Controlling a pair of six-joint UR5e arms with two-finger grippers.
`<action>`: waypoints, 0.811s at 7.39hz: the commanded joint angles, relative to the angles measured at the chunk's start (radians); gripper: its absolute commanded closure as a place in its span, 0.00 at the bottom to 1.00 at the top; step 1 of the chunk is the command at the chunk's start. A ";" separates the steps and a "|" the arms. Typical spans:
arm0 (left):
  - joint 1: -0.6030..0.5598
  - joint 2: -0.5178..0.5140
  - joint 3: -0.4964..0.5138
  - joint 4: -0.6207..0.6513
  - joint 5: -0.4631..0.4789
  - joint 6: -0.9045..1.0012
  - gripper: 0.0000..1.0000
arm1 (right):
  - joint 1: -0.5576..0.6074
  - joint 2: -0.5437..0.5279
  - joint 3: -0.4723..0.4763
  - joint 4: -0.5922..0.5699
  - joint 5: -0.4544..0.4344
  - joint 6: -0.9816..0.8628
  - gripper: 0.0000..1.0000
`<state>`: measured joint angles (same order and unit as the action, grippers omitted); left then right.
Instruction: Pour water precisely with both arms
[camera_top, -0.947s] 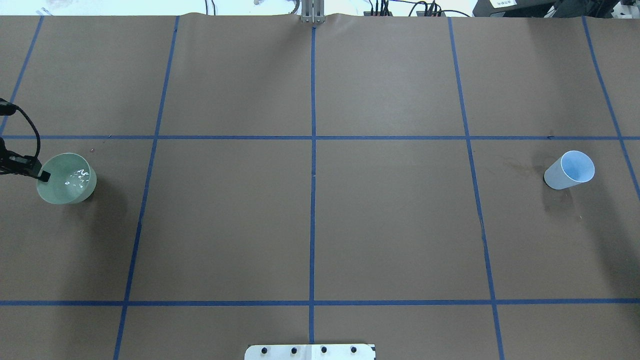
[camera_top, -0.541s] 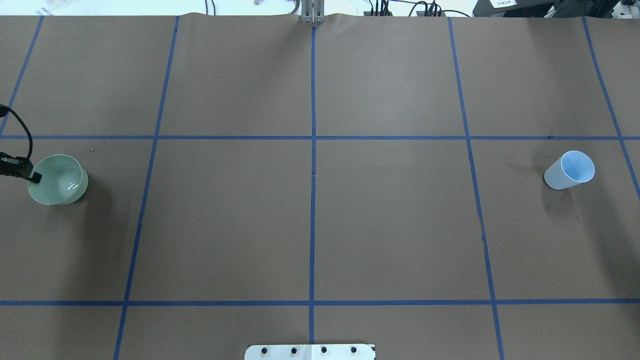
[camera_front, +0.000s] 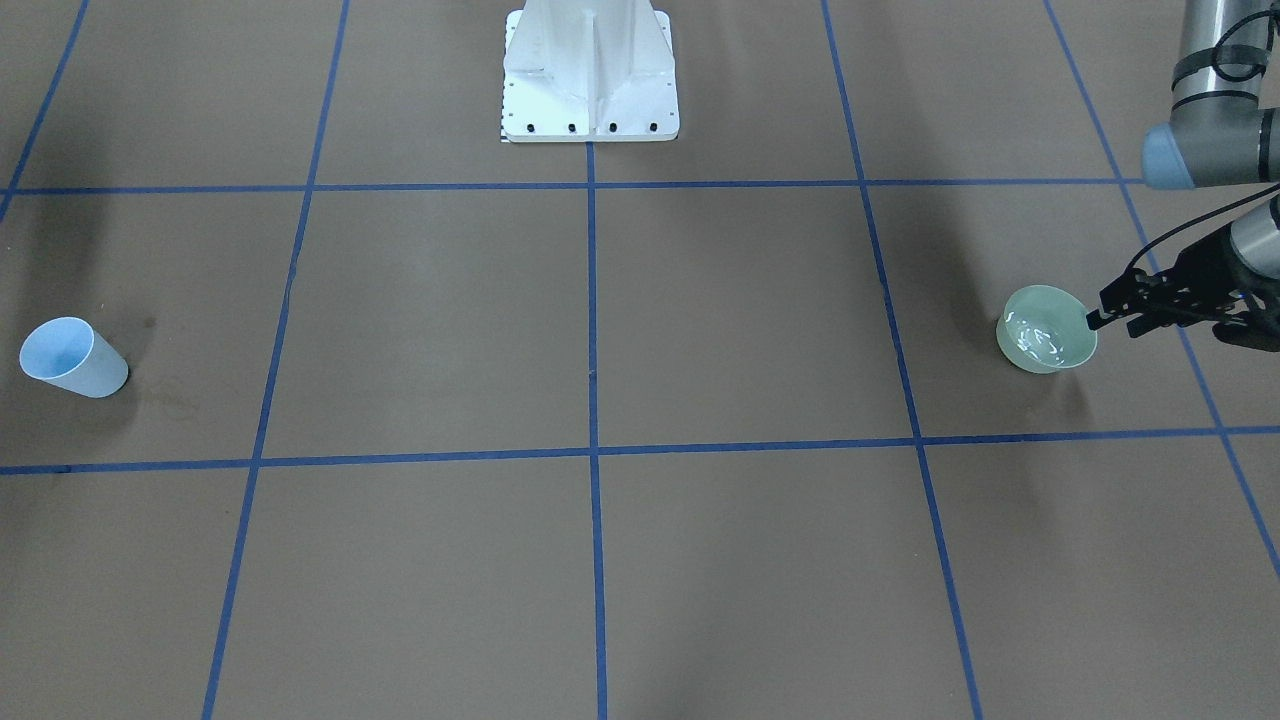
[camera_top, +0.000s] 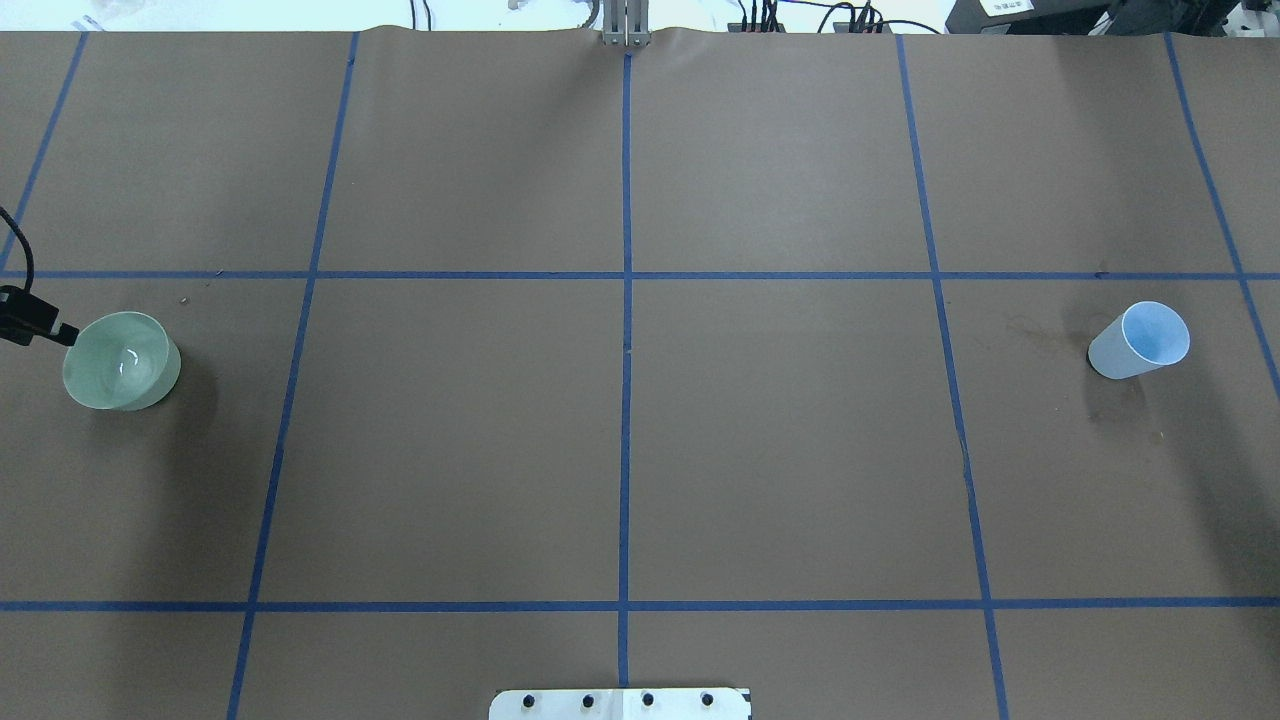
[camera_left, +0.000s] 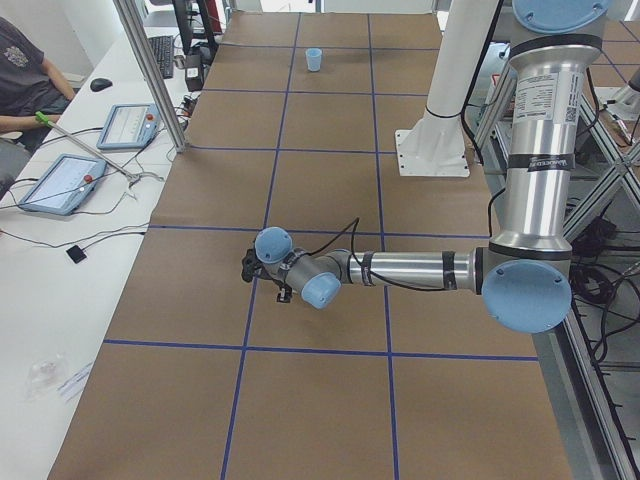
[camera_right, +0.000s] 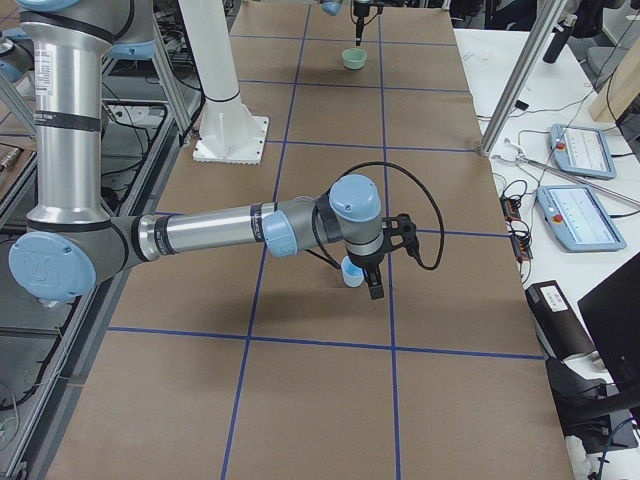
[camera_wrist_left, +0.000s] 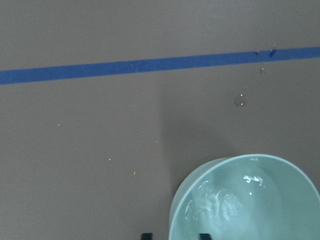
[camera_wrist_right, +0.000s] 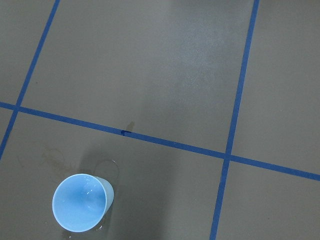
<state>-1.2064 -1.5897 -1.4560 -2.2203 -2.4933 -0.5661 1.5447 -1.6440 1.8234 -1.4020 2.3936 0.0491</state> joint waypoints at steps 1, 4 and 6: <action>-0.074 -0.001 -0.042 0.001 -0.038 -0.002 0.00 | -0.003 0.006 -0.004 -0.002 -0.008 0.000 0.01; -0.088 -0.003 -0.052 0.007 0.057 0.041 0.00 | -0.043 0.058 -0.053 -0.003 -0.013 -0.002 0.01; -0.149 -0.004 -0.053 0.123 0.143 0.249 0.00 | -0.048 0.114 -0.128 -0.003 -0.013 -0.017 0.01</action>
<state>-1.3209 -1.5927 -1.5104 -2.1702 -2.3982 -0.4419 1.5024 -1.5658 1.7404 -1.4051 2.3809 0.0391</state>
